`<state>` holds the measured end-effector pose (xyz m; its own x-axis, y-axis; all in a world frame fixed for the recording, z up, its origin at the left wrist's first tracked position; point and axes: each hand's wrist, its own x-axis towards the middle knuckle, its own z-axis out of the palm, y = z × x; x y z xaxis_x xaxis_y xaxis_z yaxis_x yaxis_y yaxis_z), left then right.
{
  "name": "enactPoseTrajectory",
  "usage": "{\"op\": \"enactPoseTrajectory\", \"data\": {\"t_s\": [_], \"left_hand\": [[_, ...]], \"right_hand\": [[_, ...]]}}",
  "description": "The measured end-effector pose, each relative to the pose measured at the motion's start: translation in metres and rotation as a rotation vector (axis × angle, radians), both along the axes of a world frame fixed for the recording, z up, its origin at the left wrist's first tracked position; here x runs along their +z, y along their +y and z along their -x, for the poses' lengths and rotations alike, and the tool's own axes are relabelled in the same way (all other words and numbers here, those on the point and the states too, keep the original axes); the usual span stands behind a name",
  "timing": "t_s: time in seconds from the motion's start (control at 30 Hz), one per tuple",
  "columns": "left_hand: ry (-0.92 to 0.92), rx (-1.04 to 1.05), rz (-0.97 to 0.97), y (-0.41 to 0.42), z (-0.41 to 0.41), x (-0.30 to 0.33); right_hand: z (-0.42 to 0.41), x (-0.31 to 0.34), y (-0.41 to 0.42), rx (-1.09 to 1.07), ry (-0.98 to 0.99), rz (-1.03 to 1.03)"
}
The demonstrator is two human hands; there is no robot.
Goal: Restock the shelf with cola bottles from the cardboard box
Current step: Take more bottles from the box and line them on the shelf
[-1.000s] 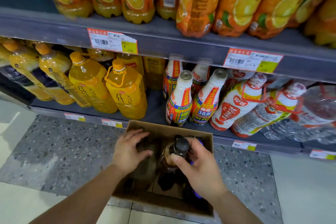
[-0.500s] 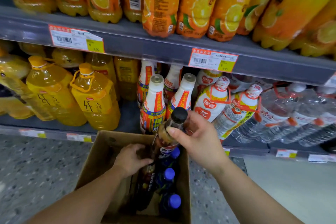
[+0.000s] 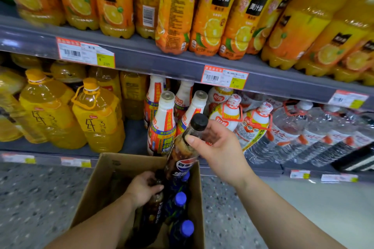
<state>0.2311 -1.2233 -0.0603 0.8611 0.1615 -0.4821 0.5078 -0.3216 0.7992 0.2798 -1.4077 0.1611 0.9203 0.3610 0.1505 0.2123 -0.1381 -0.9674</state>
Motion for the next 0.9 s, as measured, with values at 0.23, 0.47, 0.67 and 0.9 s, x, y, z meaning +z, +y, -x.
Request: {"op": "enactPoseTrajectory", "data": {"t_s": [0.23,0.47,0.67,0.9], "left_hand": [[0.014,0.078,0.205,0.025,0.043,0.037],[-0.035,0.271,0.204,0.047,0.068,0.175],[-0.09,0.215,0.212,0.057,0.078,0.334],[-0.162,0.103,0.12,0.054,0.077,0.5]], "right_hand": [[0.001,0.016,0.009,-0.015,0.056,0.047],[0.016,0.087,0.024,-0.033,0.171,0.107],[0.027,0.189,0.032,-0.048,0.193,0.127],[0.043,0.315,0.034,-0.067,0.192,0.105]]}}
